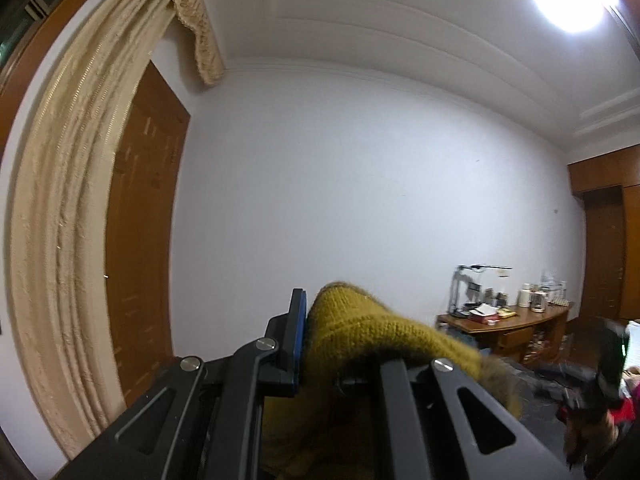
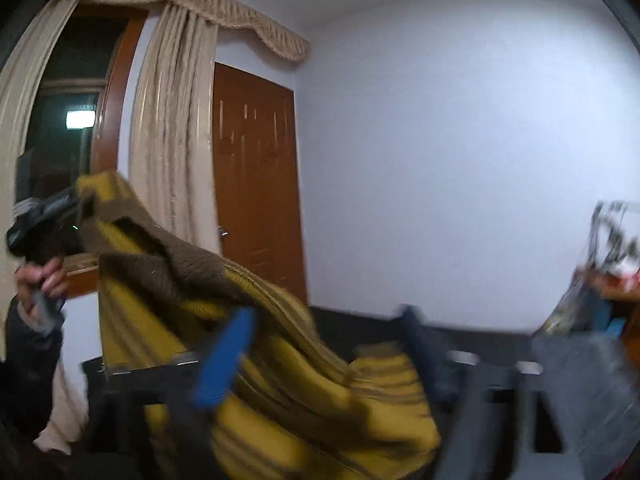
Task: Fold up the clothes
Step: 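Raise both grippers holding the sweater high to shake it open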
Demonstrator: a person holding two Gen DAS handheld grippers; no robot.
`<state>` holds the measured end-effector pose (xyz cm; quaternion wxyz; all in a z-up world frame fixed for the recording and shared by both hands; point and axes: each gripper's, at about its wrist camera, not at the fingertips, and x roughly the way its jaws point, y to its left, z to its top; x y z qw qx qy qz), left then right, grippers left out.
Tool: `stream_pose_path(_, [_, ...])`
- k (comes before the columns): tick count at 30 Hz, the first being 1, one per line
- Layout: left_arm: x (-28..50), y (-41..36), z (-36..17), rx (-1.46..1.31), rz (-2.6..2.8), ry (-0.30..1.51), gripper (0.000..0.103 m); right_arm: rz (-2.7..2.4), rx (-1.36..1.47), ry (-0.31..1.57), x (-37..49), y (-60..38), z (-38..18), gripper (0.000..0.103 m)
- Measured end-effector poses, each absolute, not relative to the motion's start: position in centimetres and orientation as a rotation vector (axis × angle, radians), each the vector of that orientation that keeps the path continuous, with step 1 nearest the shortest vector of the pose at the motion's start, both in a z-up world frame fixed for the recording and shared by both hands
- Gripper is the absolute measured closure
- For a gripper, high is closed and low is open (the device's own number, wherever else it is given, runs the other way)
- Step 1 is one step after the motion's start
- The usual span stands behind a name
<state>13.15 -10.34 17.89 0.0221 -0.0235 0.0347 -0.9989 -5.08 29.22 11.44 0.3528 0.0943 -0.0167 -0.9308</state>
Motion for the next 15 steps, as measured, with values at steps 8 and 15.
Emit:
stream_pose_path(8, [12.6,-7.1,22.3,-0.130,-3.049,-0.117,0.091,-2.194,0.393,-0.075,-8.0,28.1,4.8,0.017])
stream_pose_path(15, [12.7,-4.2,25.6,-0.186,-3.007,-0.290,0.091,-2.067,0.517,-0.059,-10.8,25.6,0.7,0.017])
